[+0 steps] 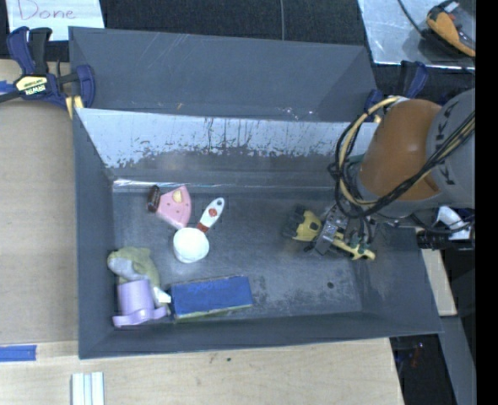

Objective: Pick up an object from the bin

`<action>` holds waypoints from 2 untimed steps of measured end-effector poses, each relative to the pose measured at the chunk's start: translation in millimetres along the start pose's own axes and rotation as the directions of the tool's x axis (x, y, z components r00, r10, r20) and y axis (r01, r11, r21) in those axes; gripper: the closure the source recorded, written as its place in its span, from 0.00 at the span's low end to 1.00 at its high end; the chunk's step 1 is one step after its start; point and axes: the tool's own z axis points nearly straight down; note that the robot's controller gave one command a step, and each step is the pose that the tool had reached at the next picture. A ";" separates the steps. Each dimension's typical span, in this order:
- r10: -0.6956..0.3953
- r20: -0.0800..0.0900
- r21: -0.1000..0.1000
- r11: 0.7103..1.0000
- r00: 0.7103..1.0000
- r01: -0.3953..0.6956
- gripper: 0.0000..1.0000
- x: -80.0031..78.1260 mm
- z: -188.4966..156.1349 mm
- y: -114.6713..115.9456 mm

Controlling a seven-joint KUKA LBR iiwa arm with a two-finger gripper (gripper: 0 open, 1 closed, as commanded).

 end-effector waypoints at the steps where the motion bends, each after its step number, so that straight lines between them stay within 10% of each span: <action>1: 0.000 0.004 -0.002 1.000 1.000 0.000 1.00 -1.5 -24.3 0.4; 2: 0.000 0.004 -0.002 1.000 1.000 0.000 1.00 -1.8 -39.3 0.6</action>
Offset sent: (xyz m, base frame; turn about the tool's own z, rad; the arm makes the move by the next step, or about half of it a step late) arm 0.0009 -0.0003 0.0239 -0.0002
